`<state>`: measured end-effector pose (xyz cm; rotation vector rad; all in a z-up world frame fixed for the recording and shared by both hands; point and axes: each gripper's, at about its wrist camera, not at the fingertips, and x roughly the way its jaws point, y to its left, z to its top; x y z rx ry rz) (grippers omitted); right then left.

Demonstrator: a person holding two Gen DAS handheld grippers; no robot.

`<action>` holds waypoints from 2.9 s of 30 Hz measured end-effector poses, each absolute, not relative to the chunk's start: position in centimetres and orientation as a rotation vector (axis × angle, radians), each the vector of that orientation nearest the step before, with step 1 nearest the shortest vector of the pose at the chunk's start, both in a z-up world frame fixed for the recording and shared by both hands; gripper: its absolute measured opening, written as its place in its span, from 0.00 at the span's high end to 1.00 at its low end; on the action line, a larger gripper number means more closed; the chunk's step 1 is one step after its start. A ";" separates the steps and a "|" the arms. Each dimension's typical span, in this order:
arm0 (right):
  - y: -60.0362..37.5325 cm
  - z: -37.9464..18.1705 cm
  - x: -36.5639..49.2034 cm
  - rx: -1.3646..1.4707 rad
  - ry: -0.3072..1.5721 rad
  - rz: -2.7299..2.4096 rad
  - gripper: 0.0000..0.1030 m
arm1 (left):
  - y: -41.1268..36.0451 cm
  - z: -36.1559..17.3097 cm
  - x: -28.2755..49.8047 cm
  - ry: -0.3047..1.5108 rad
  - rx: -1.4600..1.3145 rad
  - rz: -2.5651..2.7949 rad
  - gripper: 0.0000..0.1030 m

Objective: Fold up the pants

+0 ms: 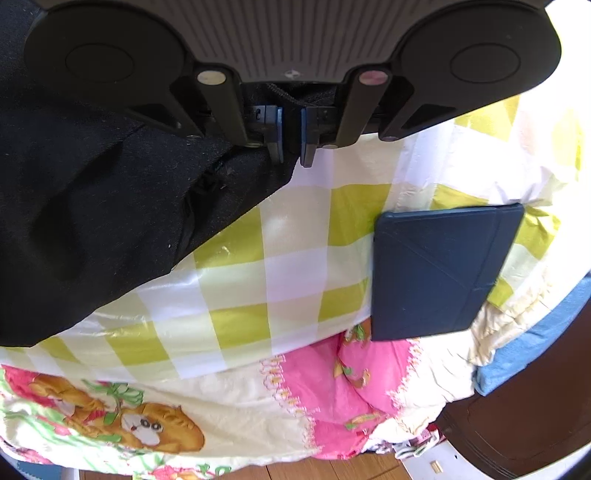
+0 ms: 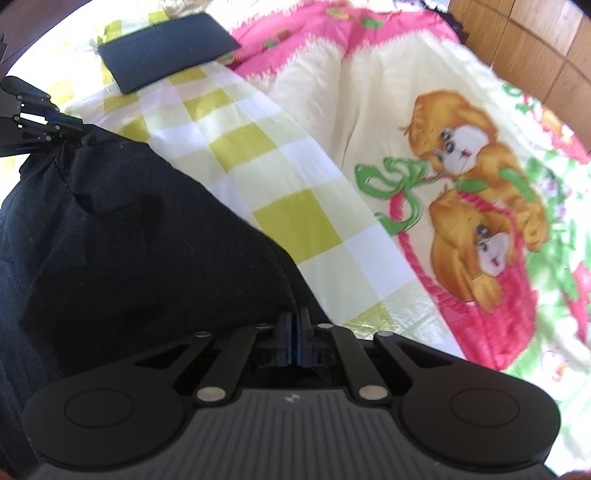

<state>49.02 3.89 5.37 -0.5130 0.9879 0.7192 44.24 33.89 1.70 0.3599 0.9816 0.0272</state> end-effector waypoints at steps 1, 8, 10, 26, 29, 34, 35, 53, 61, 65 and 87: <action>3.6 6.4 48.2 -0.511 0.974 0.721 0.98 | 33.8 2.3 43.8 0.965 0.361 0.027 0.77; -0.4 14.7 37.3 -0.405 0.984 0.752 0.98 | 33.6 9.4 35.8 0.831 0.261 -0.007 0.77; -1.1 15.3 33.2 -0.385 1.045 0.771 0.98 | 32.8 10.7 31.4 0.825 0.251 -0.029 0.77; 2.4 5.9 18.7 -0.513 1.315 0.800 0.98 | 32.8 3.4 16.1 0.956 0.176 0.048 0.77; 2.8 5.6 17.7 -0.557 1.298 0.813 0.97 | 33.3 4.3 15.2 0.914 0.181 0.048 0.77; 3.7 2.0 16.7 -0.615 1.314 0.800 0.96 | 32.7 2.7 13.0 0.925 0.193 0.075 0.77; 4.0 1.1 16.5 -0.641 1.303 0.808 0.96 | 32.6 1.9 12.7 0.939 0.211 0.087 0.77; 4.4 3.6 13.5 -0.784 1.151 0.863 0.80 | 28.8 1.6 10.0 0.924 0.416 0.149 0.70; 10.3 5.6 13.3 -0.771 1.030 0.957 0.74 | 30.8 -0.7 10.9 0.957 0.338 0.217 0.68; 12.3 4.5 13.6 -0.709 1.072 0.977 0.74 | 32.2 -1.6 11.8 0.898 0.463 0.385 0.67; -21.4 5.9 32.1 0.187 1.090 -0.184 0.48 | 6.6 5.7 14.6 0.746 0.285 -0.241 0.65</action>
